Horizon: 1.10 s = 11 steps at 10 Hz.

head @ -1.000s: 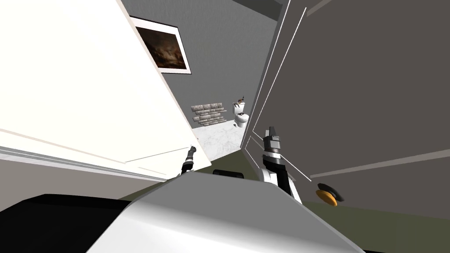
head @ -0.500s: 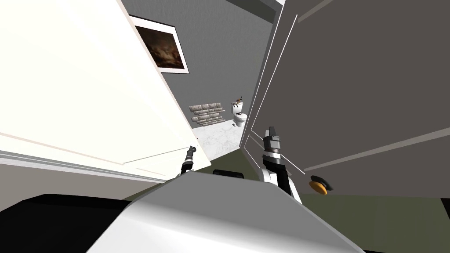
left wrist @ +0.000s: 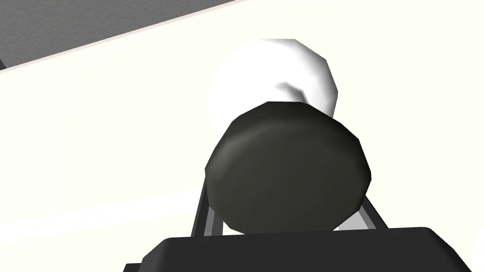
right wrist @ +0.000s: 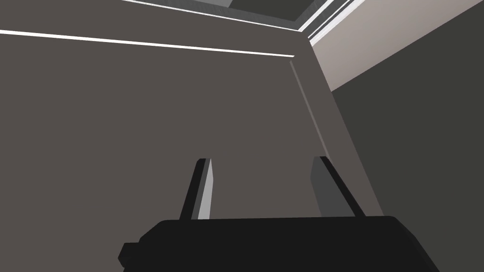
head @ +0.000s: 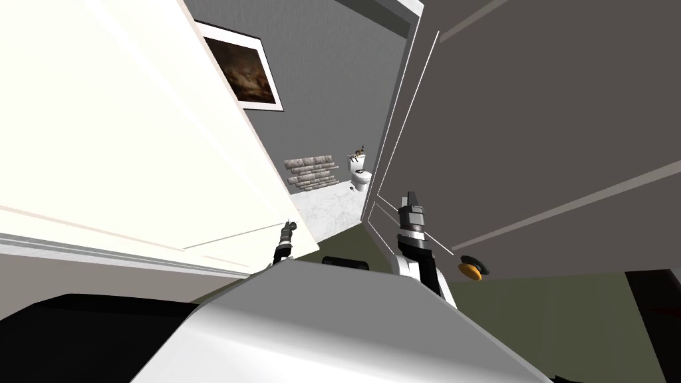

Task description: Pull the door open

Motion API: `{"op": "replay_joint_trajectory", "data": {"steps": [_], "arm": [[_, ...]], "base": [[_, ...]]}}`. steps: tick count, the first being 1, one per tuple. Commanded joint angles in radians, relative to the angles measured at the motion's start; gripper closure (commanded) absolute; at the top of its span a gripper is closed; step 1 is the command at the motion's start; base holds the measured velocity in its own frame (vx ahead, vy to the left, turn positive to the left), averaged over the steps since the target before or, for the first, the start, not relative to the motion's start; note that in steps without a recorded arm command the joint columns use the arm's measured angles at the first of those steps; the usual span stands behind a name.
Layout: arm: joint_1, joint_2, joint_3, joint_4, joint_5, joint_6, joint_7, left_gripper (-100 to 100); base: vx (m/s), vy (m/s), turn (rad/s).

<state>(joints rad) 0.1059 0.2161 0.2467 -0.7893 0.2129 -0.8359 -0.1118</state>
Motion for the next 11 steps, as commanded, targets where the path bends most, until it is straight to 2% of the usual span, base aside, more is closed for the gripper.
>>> {"op": "replay_joint_trajectory", "data": {"steps": [1,2,3,4,5,6,7,9,10,11], "arm": [[-0.001,-0.005,-0.01,-0.006,0.006,-0.001,0.034,100],[-0.001,-0.002,-0.016,-0.005,0.023,-0.001,0.071,100],[-0.001,-0.002,-0.016,-0.005,0.023,-0.001,0.075,100],[-0.002,0.001,-0.022,-0.003,0.04,-0.002,0.115,100],[-0.002,0.001,-0.022,-0.003,0.04,-0.002,0.117,100],[-0.003,0.005,-0.028,-0.001,0.058,-0.003,0.157,100],[-0.003,0.005,-0.028,-0.001,0.058,-0.003,0.159,100],[-0.005,0.011,-0.04,0.003,0.092,-0.004,0.225,100],[-0.005,0.011,-0.04,0.003,0.092,-0.004,0.242,100],[-0.006,0.014,-0.046,0.005,0.109,-0.004,0.277,100]], "base": [[-0.043,0.005,-0.036],[-0.045,0.001,-0.072],[-0.033,0.003,-0.034],[-0.037,0.006,-0.041],[-0.035,0.009,-0.043],[-0.043,0.004,-0.087],[-0.039,0.007,-0.042],[-0.053,0.004,-0.084],[-0.056,0.006,-0.039],[-0.056,0.004,-0.1]]}}
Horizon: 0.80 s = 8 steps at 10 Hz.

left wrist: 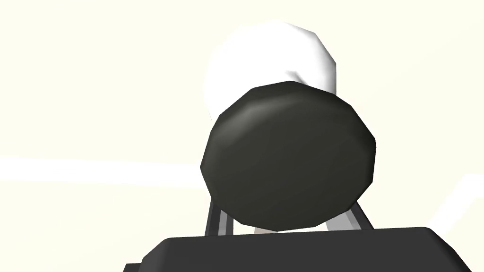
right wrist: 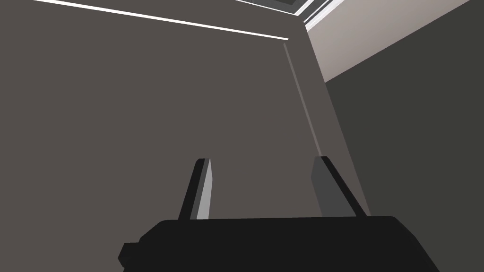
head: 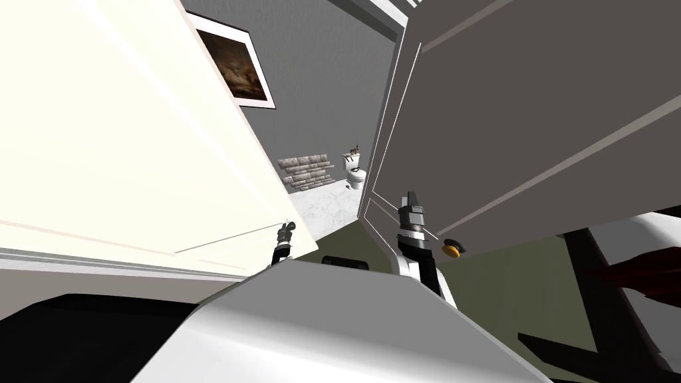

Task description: Pull the door open

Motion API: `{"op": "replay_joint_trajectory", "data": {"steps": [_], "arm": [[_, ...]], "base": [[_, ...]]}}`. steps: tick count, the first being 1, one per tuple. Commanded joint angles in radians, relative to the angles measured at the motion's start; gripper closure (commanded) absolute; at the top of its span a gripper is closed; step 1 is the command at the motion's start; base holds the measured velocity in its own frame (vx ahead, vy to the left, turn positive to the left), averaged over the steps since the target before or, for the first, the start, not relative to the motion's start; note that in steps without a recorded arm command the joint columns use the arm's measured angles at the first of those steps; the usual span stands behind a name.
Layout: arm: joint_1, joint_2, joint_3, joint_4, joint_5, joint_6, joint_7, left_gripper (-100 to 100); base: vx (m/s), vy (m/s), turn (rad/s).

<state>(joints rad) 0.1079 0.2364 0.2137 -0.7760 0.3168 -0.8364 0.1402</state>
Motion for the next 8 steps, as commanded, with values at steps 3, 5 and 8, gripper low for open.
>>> {"op": "replay_joint_trajectory", "data": {"steps": [3,5,8], "arm": [[-0.008,-0.003,-0.018,-0.006,0.022,-0.005,0.074,100],[-0.009,0.001,-0.024,-0.004,0.039,-0.005,0.115,100],[-0.011,0.007,-0.036,0.0,0.073,-0.006,0.199,100]], "base": [[-0.039,0.003,-0.04],[-0.037,0.003,-0.045],[-0.053,0.006,-0.081]]}}
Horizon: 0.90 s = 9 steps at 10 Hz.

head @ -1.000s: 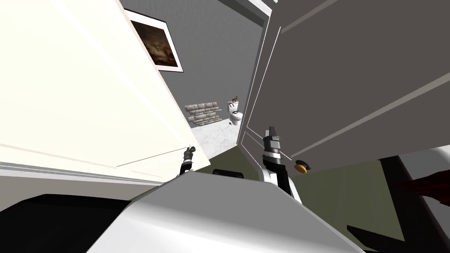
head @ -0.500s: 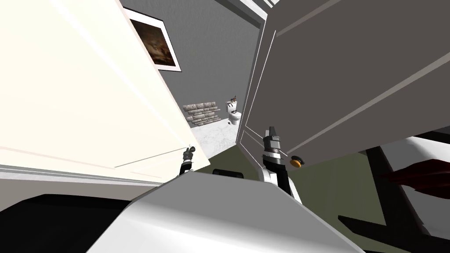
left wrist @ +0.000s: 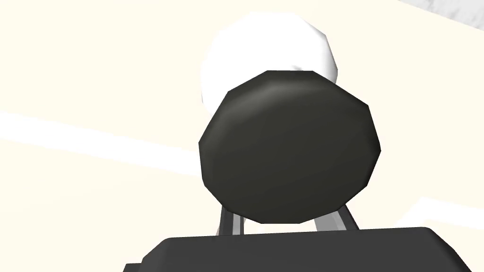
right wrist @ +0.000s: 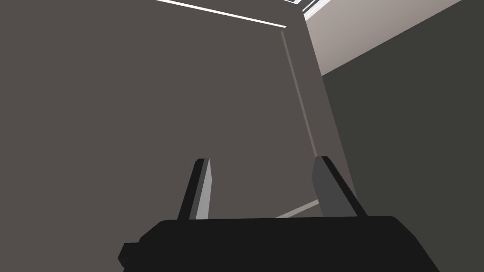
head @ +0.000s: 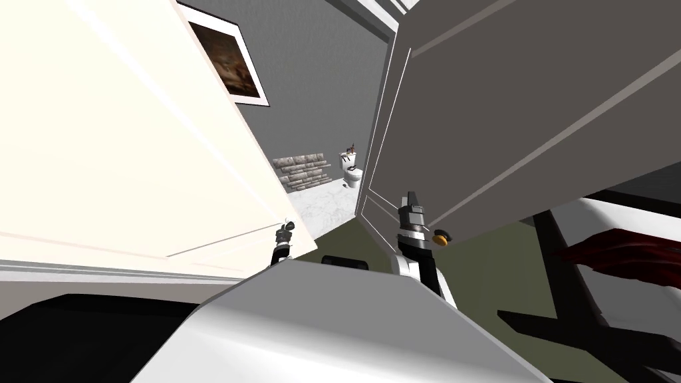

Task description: Pull the door open

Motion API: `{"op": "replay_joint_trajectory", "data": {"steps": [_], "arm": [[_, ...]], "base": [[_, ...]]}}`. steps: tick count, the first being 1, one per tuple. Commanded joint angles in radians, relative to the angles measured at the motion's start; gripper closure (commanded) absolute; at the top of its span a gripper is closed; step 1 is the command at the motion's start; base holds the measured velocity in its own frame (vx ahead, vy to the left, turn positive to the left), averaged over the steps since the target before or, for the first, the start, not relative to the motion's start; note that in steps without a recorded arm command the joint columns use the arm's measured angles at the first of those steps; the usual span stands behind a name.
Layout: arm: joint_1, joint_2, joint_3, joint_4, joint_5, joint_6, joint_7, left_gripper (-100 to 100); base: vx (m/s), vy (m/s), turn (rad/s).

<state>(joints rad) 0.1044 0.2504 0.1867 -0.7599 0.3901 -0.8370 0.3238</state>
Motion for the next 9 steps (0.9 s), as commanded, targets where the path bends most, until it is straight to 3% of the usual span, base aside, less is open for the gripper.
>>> {"op": "replay_joint_trajectory", "data": {"steps": [1,4,6,8,9], "arm": [[-0.008,-0.004,-0.014,-0.015,0.016,-0.006,0.05,100],[-0.01,0.003,-0.026,-0.011,0.049,-0.007,0.132,100],[-0.01,0.003,-0.026,-0.011,0.049,-0.007,0.14,100],[-0.011,0.009,-0.037,-0.007,0.081,-0.009,0.204,100],[-0.011,0.009,-0.037,-0.007,0.081,-0.009,0.222,100]], "base": [[-0.044,-0.004,-0.065],[-0.055,-0.001,-0.062],[-0.02,-0.001,-0.023],[-0.044,0.004,-0.095],[-0.051,-0.001,-0.042]]}}
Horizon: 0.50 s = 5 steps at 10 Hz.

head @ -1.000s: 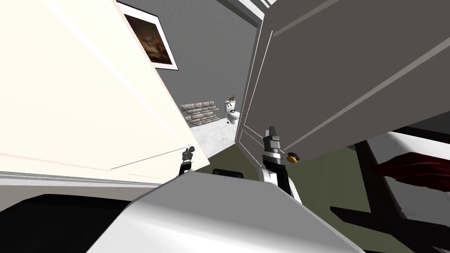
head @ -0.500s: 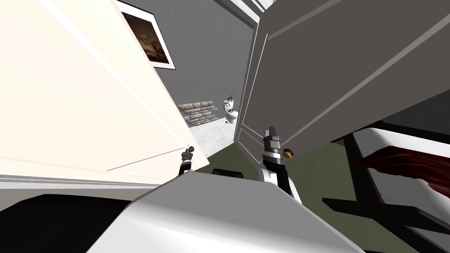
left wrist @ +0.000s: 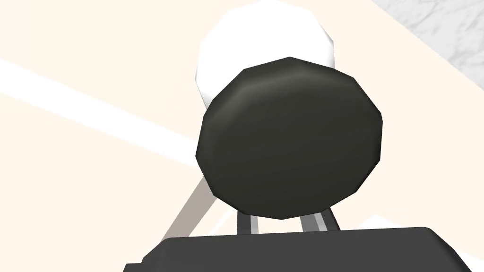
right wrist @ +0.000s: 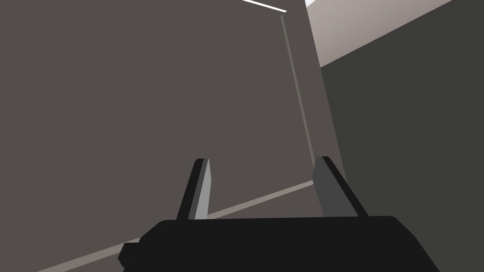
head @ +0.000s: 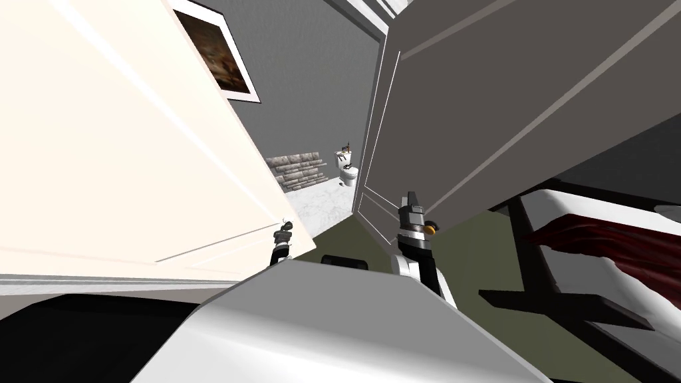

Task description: Pull the door open

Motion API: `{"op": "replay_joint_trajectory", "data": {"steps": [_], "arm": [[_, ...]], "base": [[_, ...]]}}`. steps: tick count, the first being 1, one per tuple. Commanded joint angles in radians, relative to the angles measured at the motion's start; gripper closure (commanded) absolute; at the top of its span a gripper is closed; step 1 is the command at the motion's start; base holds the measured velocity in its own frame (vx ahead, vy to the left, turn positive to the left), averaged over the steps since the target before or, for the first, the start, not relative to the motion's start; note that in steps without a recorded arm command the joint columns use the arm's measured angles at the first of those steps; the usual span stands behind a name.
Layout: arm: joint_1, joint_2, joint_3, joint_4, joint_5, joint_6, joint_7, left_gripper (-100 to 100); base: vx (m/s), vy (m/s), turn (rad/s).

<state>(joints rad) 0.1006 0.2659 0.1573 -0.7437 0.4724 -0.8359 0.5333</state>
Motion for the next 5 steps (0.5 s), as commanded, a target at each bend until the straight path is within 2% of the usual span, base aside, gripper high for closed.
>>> {"op": "replay_joint_trajectory", "data": {"steps": [1,2,3,4,5], "arm": [[-0.008,-0.003,-0.013,-0.022,0.014,-0.01,0.05,100],[-0.008,-0.003,-0.013,-0.022,0.014,-0.01,0.054,100],[-0.009,0.0,-0.018,-0.02,0.03,-0.011,0.093,100],[-0.009,0.0,-0.018,-0.02,0.03,-0.011,0.095,100],[-0.01,0.003,-0.023,-0.018,0.046,-0.011,0.136,100]], "base": [[-0.045,-0.002,-0.063],[-0.032,0.0,-0.022],[-0.035,0.0,-0.064],[-0.032,0.003,-0.028],[-0.037,-0.001,-0.08]]}}
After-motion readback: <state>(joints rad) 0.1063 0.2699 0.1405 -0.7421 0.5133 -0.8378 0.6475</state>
